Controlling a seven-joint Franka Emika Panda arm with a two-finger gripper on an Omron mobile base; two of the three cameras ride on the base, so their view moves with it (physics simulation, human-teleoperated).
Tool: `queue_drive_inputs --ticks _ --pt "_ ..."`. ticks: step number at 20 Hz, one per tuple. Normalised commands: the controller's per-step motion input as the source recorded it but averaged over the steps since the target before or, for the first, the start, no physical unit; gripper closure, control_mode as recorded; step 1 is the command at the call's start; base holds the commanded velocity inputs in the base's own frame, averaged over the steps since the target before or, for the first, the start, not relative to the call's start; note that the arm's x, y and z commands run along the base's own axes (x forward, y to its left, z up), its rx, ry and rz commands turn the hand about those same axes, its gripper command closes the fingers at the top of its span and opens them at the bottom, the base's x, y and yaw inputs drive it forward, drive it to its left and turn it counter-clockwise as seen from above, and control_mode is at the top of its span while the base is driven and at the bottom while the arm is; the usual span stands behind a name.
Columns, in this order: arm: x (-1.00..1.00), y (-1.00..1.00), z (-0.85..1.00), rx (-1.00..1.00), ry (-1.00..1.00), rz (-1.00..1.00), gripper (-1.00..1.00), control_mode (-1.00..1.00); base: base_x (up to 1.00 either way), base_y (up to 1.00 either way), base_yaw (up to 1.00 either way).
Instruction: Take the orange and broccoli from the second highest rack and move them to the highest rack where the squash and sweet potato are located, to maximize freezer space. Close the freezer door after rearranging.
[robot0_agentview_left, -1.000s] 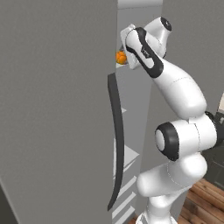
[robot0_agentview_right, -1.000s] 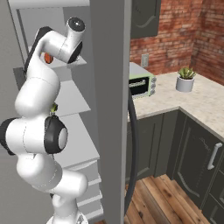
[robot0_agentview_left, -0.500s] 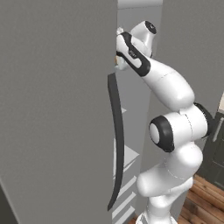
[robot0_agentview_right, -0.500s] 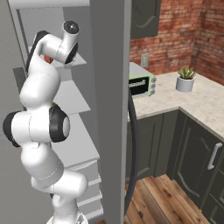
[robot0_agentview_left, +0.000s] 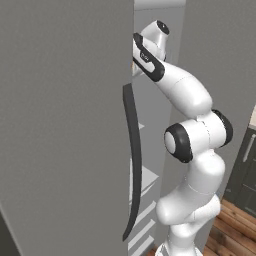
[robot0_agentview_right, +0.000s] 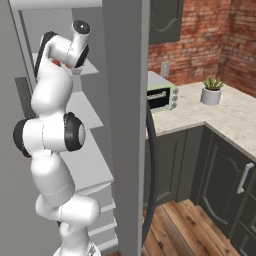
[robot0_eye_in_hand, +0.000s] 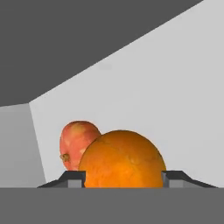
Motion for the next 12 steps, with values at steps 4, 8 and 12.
queue_drive_inputs --ticks 4,8,12 --pt "0.48 0.36 -0.27 0.0 0.02 0.06 1.0 -1.0 0.0 0.0 0.0" --pt "0.38 0.41 -0.34 -0.01 0.0 0.08 1.0 -1.0 0.0 0.0 0.0" --pt "0.3 0.53 -0.5 -0.13 0.0 0.06 -1.0 -1.0 0.0 0.0 0.0"
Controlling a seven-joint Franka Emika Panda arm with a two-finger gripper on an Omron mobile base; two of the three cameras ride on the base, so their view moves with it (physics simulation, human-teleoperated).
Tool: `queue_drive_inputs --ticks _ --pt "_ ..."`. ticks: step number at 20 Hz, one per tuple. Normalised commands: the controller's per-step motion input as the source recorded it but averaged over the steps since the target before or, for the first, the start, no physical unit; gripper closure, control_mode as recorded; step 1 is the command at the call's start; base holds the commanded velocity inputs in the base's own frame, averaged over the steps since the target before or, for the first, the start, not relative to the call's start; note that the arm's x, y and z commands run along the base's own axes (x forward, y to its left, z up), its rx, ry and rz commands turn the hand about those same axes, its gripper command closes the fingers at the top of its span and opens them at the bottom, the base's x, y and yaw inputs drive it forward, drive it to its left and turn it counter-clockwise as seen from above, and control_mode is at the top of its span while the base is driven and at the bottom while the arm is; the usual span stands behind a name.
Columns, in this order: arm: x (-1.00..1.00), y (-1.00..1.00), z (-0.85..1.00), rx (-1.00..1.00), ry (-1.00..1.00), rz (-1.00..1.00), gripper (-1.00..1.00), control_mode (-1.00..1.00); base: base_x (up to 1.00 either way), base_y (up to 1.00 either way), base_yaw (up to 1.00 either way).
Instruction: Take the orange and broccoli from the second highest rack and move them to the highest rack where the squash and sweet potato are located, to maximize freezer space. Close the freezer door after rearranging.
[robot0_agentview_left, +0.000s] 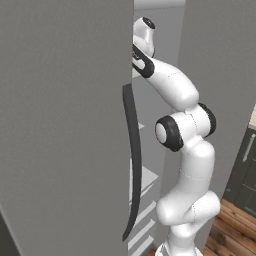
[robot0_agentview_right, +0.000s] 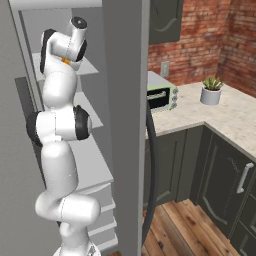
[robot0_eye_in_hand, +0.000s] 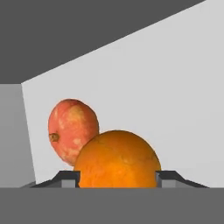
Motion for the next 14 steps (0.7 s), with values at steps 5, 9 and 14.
queue_drive_inputs --ticks 5,9,14 --pt "-0.06 0.28 -0.38 -0.16 0.0 0.05 -1.0 -1.0 0.0 0.0 0.0" --pt "-0.23 0.02 -0.25 -0.05 0.0 0.0 -1.0 -1.0 0.0 0.0 0.0" --pt "-0.2 0.0 -0.07 0.0 -0.04 0.0 -1.0 -1.0 0.0 0.0 0.0"
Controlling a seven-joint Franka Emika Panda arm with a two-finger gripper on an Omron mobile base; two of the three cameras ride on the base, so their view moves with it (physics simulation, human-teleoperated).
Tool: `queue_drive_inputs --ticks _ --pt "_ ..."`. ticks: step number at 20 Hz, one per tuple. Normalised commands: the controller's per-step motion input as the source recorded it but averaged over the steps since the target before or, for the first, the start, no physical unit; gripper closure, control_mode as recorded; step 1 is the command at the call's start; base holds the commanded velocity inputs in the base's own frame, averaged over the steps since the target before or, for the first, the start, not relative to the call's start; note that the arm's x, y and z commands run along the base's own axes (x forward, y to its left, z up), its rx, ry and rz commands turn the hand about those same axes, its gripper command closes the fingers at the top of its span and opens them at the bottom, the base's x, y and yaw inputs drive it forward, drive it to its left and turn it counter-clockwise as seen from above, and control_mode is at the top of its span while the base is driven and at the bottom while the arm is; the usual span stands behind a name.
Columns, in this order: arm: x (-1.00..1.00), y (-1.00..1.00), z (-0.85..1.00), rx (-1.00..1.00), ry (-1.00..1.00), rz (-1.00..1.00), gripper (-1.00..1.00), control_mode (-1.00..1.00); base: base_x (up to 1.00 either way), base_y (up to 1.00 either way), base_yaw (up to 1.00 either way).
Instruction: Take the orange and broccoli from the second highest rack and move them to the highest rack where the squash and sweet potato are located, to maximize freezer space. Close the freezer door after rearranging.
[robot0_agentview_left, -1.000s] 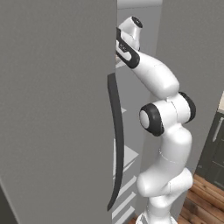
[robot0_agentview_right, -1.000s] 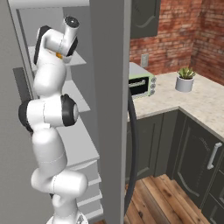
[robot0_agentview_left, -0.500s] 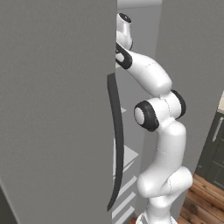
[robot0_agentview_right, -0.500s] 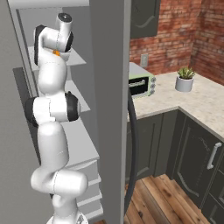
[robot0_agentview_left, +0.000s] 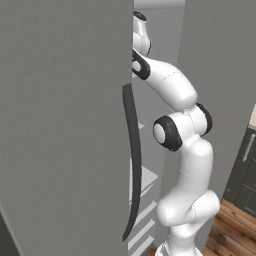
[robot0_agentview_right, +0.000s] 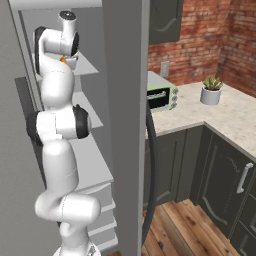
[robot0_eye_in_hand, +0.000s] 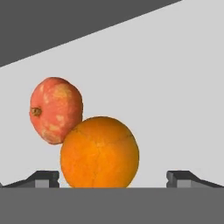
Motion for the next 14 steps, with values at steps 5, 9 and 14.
queue_drive_inputs --ticks 5,9,14 --pt "-0.33 0.0 -0.08 0.0 -0.21 0.02 -1.0 -1.0 0.0 0.0 0.0" --pt "-0.48 -0.07 -0.16 0.0 -0.3 0.06 -1.0 -1.0 0.0 0.0 0.0" --pt "-0.64 -0.34 -0.2 0.0 -0.28 0.09 -1.0 -1.0 0.0 0.0 0.0"
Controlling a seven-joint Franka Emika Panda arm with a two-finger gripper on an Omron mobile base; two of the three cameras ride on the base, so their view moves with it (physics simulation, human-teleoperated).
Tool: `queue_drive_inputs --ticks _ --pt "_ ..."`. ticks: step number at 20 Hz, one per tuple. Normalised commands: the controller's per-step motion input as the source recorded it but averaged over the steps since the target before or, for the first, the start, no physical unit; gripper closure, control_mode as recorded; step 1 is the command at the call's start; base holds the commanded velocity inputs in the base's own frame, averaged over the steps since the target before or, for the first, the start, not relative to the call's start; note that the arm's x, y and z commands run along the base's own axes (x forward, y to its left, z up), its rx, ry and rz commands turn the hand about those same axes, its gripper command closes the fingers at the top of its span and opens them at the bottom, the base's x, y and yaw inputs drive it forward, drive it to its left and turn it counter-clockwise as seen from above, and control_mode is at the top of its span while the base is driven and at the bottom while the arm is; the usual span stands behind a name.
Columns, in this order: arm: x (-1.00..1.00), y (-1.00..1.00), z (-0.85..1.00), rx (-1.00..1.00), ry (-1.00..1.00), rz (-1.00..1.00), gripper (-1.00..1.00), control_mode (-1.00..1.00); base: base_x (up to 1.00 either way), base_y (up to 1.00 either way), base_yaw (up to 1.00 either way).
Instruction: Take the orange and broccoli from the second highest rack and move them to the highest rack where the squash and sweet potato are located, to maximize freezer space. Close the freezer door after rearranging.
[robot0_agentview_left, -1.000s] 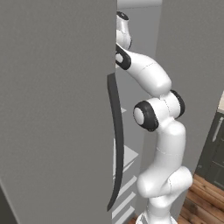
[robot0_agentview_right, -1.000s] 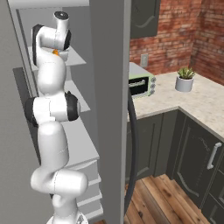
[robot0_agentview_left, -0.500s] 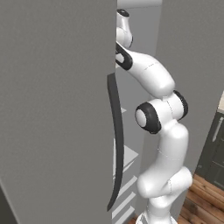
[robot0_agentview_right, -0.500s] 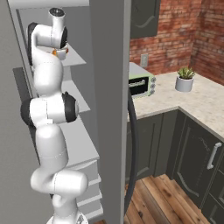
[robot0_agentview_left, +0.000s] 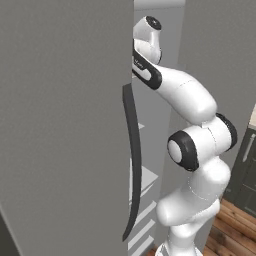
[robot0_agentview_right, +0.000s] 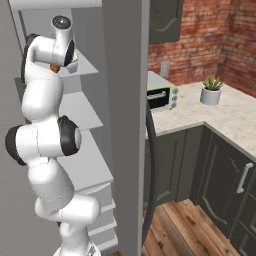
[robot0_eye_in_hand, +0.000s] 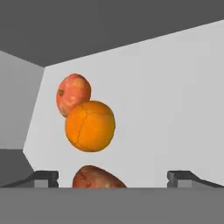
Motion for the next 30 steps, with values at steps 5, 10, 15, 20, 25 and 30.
queue_drive_inputs --ticks 5,10,15,20,25,30 --pt "-0.75 -0.45 -0.03 0.02 -0.15 0.08 -1.0 -1.0 0.0 0.0 0.0" --pt "-0.75 -0.41 0.0 0.01 -0.04 0.13 -1.0 -1.0 0.0 0.0 0.0" --pt "-0.74 -0.36 0.0 0.01 0.0 0.18 -1.0 -1.0 0.0 0.0 0.0" --pt "-0.62 -0.35 0.0 0.0 0.0 0.18 -1.0 -1.0 0.0 0.0 0.0" --pt "-0.3 -0.23 -0.22 0.0 0.07 0.16 -1.0 -1.0 0.0 0.0 0.0" --pt "-0.06 -0.03 -0.45 -0.02 0.1 0.26 -1.0 -1.0 0.0 0.0 0.0"
